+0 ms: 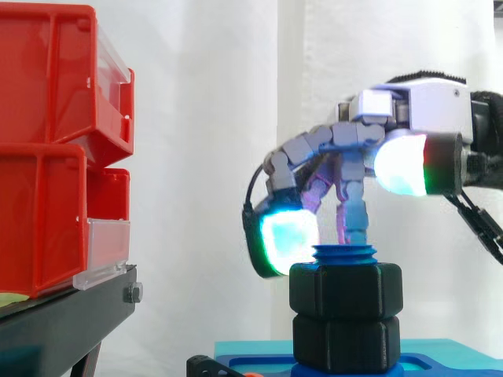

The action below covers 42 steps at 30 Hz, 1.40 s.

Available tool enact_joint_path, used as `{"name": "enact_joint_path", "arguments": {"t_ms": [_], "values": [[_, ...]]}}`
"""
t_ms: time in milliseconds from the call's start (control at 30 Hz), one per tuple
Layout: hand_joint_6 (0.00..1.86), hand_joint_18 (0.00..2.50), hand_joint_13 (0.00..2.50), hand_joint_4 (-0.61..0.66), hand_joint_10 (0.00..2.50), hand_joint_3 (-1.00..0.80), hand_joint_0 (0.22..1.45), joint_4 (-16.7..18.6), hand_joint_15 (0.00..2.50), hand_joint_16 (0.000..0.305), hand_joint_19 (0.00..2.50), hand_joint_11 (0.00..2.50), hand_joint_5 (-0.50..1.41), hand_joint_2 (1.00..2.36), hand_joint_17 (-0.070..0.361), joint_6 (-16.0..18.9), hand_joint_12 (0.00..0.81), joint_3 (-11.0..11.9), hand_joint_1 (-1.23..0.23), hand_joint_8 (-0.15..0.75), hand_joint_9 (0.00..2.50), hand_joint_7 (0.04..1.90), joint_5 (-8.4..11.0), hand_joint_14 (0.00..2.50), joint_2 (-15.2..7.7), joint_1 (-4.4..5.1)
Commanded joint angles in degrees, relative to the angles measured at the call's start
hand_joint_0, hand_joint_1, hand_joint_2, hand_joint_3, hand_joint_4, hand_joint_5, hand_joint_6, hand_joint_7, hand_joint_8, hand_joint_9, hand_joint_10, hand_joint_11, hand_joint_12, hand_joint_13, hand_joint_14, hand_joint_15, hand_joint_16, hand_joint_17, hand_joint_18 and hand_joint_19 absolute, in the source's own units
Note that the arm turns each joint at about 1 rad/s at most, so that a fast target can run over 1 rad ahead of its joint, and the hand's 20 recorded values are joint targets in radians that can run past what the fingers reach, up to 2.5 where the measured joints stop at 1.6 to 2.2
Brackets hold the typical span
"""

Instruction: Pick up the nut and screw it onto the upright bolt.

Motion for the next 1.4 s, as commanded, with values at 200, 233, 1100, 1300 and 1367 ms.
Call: {"name": "enact_joint_path", "arguments": {"t_ms": [200, 233, 1100, 1300, 1367], "values": [[0.5, 0.61, 0.79, 0.25, 0.0, -0.5, 0.43, -5.98, 0.0, 0.048, 0.05, 0.0, -0.08, 1.0, 0.107, -0.11, 0.316, 1.92, -0.24, 0.281, 1.3, 0.73, -0.32, 0.0, 0.02, -0.2], [0.5, 0.62, 0.78, 0.24, 0.0, -0.5, 0.43, -6.24, 0.0, 0.048, 0.05, 0.0, -0.1, 1.0, 0.108, -0.11, 0.323, 1.92, -0.26, 0.279, 1.24, 0.71, -0.23, 0.0, 0.11, -0.12], [0.5, 0.46, 0.54, 0.21, 0.0, -0.5, 0.41, -16.44, 0.0, 0.057, 0.03, 0.0, -0.19, 1.0, 0.129, -3.98, 0.391, 1.83, -0.58, 0.305, 0.84, 0.7, 7.95, 0.0, 1.61, 1.2], [0.5, 0.44, 0.51, 0.21, 0.0, -0.5, 0.41, -16.97, 0.0, 0.059, 0.03, 0.0, -0.2, 1.0, 0.132, -3.71, 0.399, 1.74, -0.61, 0.306, 0.79, 0.7, 9.7, 0.0, 1.61, 2.08], [0.5, 0.43, 0.5, 0.2, 0.0, -0.5, 0.41, -16.97, 0.0, 0.059, 0.03, 0.0, -0.2, 1.0, 0.133, -3.45, 0.4, 1.83, -0.61, 0.306, 0.78, 0.7, 9.88, 0.0, 1.61, 2.17]]}}
